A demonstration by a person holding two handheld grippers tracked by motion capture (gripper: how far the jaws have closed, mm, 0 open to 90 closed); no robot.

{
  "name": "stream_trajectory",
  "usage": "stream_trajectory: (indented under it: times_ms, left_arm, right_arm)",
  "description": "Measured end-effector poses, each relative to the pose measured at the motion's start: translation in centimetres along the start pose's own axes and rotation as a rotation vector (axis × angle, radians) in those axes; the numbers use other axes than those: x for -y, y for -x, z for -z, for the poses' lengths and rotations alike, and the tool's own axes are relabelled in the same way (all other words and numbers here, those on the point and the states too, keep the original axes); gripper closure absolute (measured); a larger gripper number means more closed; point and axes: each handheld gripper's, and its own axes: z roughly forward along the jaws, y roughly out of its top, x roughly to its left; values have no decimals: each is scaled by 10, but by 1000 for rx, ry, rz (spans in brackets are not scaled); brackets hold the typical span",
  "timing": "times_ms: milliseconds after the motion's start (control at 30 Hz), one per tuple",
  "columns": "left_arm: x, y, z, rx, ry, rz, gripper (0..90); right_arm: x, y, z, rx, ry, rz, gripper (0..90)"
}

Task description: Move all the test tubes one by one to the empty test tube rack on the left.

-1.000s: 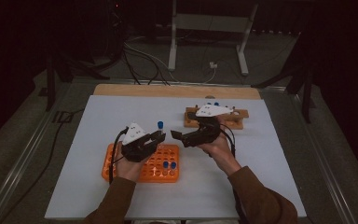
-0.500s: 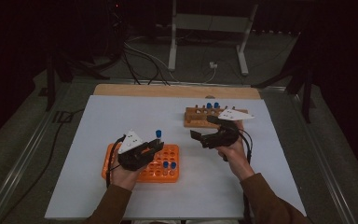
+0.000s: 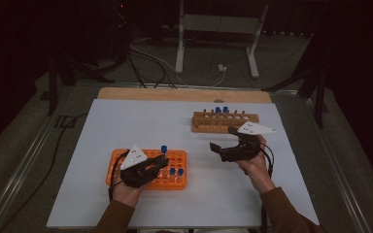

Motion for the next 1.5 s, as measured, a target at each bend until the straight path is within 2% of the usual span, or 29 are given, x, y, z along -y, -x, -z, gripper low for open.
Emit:
stream_trajectory:
  times_ms: [167,367,533,733,900,1000,1300,1433,1500]
  left_arm:
    - [7,3,3,11,-16,5,779]
    - [15,6,4,24,-58,1,778]
    - [24,11,-1,10,-147,-27,779]
    - [25,17,-3,-11,-190,-86,778]
    - [28,17,-3,-22,-226,-104,779]
    - [28,21,-5,-32,-238,-131,777]
    - [28,20,-7,-27,-232,-113,768]
    - [28,21,-7,-5,-231,-117,672]
    - [25,20,-4,12,-212,-117,633]
  right_arm:
    - [4,3,9,16,-2,-2,0]
    - [11,7,19,25,9,-12,0]
    - [16,13,27,22,16,-35,0]
    - [17,16,29,18,21,-46,0]
    - [18,14,26,12,12,-44,0]
    - [19,14,25,12,10,-44,0]
    - [22,12,20,5,-6,-42,0]
    - [21,13,21,6,-2,-40,0]
    - [21,14,22,9,-1,-42,0]
